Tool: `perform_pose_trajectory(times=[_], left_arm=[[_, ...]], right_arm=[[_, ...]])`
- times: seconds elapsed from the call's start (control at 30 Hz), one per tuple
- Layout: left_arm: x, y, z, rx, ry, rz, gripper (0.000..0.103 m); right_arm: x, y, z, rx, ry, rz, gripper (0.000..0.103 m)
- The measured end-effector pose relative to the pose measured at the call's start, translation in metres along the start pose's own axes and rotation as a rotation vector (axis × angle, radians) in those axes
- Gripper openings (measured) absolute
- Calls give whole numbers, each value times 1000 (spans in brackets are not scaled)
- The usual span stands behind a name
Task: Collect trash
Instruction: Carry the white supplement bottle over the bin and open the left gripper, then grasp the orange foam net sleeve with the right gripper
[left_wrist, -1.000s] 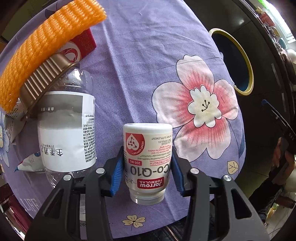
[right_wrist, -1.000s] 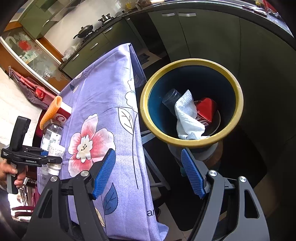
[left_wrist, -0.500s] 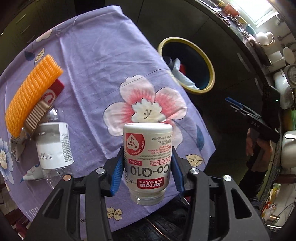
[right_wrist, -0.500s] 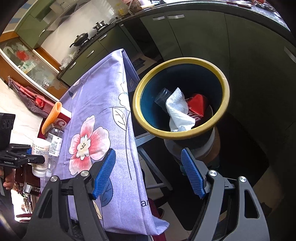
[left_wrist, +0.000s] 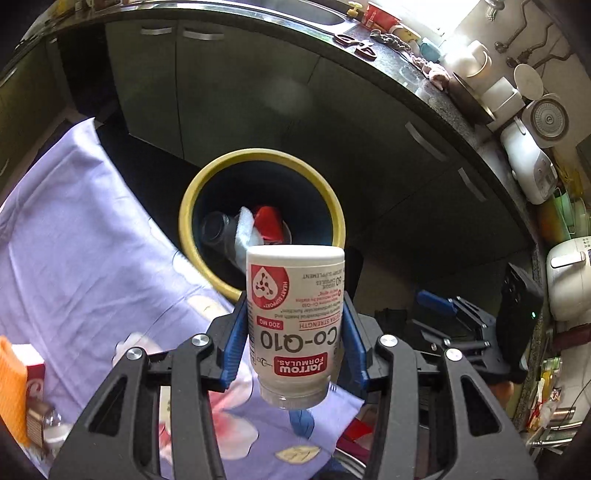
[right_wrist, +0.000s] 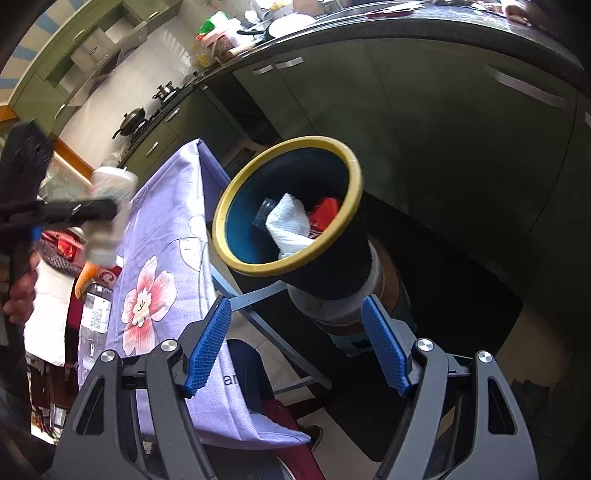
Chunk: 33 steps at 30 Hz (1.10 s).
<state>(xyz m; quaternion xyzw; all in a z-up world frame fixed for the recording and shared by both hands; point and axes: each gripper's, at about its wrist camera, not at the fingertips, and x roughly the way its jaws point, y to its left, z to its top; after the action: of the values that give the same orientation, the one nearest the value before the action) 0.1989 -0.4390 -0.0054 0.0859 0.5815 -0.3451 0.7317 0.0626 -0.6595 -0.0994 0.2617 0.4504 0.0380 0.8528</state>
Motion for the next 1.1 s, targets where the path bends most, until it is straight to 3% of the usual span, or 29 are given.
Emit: perform_pose_trajectory(times=[0.2, 0.23, 0.27, 0.33, 0.5, 0.63, 0.83, 0.93, 1.1], left_arm=[[69, -14, 53, 33, -9, 2, 46], [78, -12, 59, 29, -10, 13, 51], [82, -10, 62, 19, -21, 33, 64], [80, -6, 61, 12, -49, 40, 69], [34, 10, 38, 21, -132, 9, 69], [-32, 22, -12, 53, -261, -22, 75], [-140, 60, -119, 69, -480, 88, 81], [-186, 92, -179, 4, -543, 135, 81], [-235, 145, -273, -140, -638, 295, 86]], right_arm=[[-6, -22, -7, 49, -5, -8, 73], [-6, -24, -7, 54, -3, -9, 73], [-6, -26, -8, 57, 1, -10, 73], [-6, -29, -9, 61, 1, -12, 73], [-4, -28, -11, 60, -2, -16, 73], [4, -15, -8, 32, 13, -4, 73], [23, 48, 2, -119, 54, 37, 73], [39, 96, 3, -222, 79, 88, 73], [75, 195, 2, -427, 130, 158, 73]])
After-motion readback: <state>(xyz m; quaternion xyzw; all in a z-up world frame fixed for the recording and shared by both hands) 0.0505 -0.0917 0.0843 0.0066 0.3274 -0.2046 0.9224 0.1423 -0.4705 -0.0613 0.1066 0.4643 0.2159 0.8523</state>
